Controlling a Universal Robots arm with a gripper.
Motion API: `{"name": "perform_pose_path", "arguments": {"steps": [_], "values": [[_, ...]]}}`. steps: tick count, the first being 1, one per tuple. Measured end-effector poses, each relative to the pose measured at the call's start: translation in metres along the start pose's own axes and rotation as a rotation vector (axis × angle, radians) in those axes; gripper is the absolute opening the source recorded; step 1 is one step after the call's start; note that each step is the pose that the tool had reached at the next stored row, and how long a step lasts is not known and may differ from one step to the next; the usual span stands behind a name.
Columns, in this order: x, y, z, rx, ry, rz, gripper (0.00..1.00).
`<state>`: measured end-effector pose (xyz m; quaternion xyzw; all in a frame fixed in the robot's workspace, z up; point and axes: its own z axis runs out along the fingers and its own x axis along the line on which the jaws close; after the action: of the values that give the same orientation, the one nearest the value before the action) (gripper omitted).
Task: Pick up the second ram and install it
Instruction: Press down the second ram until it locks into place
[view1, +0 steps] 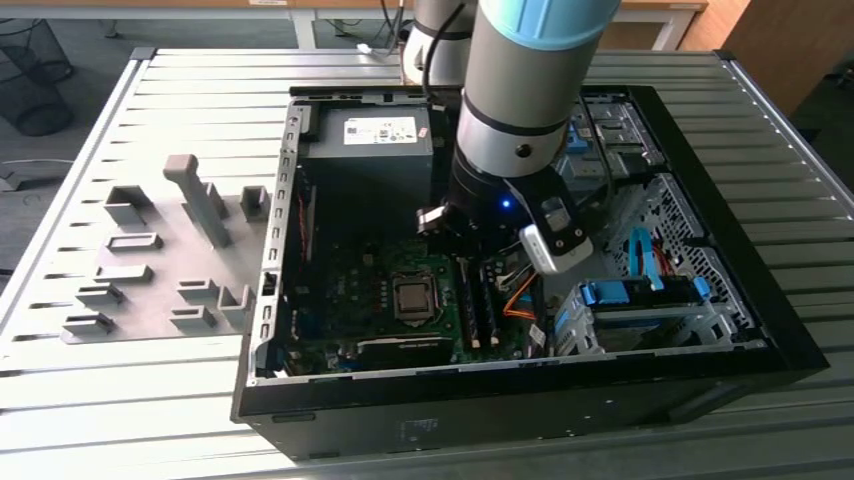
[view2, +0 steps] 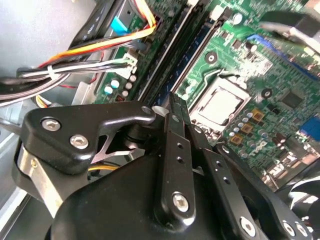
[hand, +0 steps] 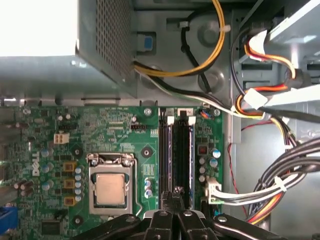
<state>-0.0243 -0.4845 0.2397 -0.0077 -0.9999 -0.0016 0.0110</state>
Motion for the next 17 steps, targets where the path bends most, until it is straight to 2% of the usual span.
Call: {"name": "perform_pose_path", "arguments": {"steps": [4, 8, 17], "values": [[-0.0001, -0.0048, 0.0001, 0.0062, -0.0001, 0.000, 0.11], [-0.0002, -0.0091, 0.0025, 0.0065, -0.0002, 0.000, 0.11], [-0.0004, -0.0113, 0.0113, 0.0066, -0.0001, 0.000, 0.11]]}}
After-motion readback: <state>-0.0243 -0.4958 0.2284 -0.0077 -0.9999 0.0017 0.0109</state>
